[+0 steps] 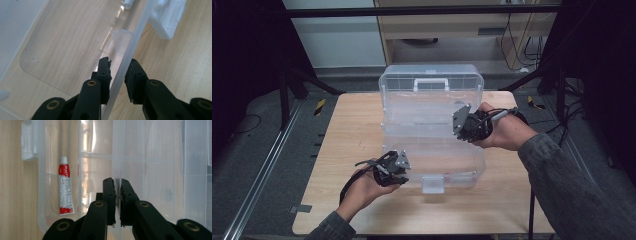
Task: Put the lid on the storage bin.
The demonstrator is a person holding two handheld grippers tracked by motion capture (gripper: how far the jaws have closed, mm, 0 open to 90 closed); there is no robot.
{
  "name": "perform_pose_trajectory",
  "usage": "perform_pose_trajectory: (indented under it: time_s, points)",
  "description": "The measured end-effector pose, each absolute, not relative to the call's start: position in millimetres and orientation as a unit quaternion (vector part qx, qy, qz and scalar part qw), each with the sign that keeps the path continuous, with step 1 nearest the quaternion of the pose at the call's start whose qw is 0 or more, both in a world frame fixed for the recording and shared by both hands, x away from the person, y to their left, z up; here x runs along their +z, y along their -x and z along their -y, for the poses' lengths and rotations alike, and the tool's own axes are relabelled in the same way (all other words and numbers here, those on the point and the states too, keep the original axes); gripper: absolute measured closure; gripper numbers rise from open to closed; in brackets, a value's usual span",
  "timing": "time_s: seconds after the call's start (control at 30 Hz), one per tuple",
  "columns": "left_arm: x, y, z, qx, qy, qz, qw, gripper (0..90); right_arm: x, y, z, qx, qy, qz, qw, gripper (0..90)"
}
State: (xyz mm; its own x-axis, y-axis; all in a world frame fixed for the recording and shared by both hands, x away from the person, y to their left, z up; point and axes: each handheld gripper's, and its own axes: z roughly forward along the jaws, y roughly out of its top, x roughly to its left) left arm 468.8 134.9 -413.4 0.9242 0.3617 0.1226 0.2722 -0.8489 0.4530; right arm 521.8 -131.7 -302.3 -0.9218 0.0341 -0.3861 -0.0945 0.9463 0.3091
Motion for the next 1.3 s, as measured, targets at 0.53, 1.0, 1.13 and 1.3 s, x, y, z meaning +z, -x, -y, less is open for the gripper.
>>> perform_pose_trajectory:
  time_s: [0.53, 1.0, 1.13, 1.3]
  points:
    - [-414, -467, -136, 0.106, -0.954, -0.166, 0.226, 73.8, -311, -506, 136, 0.169, 0.024, -0.965, 0.197, 85.0]
    - [-415, -467, -138, 0.094, -0.953, -0.163, 0.24, 74.9, -315, -500, 140, 0.178, 0.021, -0.965, 0.194, 84.8]
    - [-415, -468, -138, 0.094, -0.952, -0.163, 0.24, 74.6, -316, -498, 141, 0.177, 0.019, -0.965, 0.194, 84.7]
    - [-416, -466, -138, 0.087, -0.95, -0.176, 0.242, 74.5, -317, -498, 140, 0.178, 0.02, -0.965, 0.191, 84.7]
